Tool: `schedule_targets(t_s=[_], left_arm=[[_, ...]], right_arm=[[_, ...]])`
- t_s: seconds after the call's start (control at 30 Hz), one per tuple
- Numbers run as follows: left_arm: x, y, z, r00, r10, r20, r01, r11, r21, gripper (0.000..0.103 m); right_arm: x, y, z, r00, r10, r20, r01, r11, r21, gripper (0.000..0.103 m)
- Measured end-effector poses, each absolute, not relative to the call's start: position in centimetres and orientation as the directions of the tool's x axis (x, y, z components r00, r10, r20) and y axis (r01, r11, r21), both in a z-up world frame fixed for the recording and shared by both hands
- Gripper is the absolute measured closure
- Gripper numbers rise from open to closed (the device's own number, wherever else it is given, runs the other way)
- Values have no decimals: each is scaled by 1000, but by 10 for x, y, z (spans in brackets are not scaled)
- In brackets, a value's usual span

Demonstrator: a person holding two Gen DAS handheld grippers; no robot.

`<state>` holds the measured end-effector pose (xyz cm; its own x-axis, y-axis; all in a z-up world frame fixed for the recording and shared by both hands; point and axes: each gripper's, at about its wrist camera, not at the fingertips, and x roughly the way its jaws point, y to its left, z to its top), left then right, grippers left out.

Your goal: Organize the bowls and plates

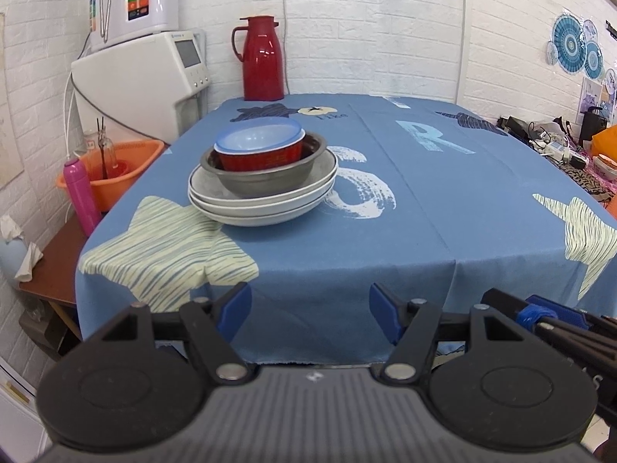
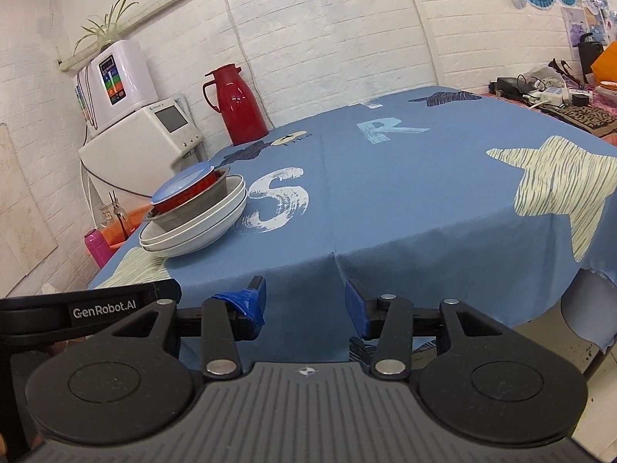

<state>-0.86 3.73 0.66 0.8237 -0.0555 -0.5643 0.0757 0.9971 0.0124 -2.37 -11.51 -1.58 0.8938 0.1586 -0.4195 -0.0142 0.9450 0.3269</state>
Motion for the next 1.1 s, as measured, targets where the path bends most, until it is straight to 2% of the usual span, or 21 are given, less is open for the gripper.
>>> schedule_targets(t_s=[0.7,1.1], left_arm=[[-8,35,2,822,-38,-569,65,998,28,37],[-10,37,2,840,-27,-542,53,998,32,37]], right_arm=[[-22,-107,-21,878,152,-454,-9,953,302,69],[-20,-104,-23,872,164,-461,-15,951,310,67]])
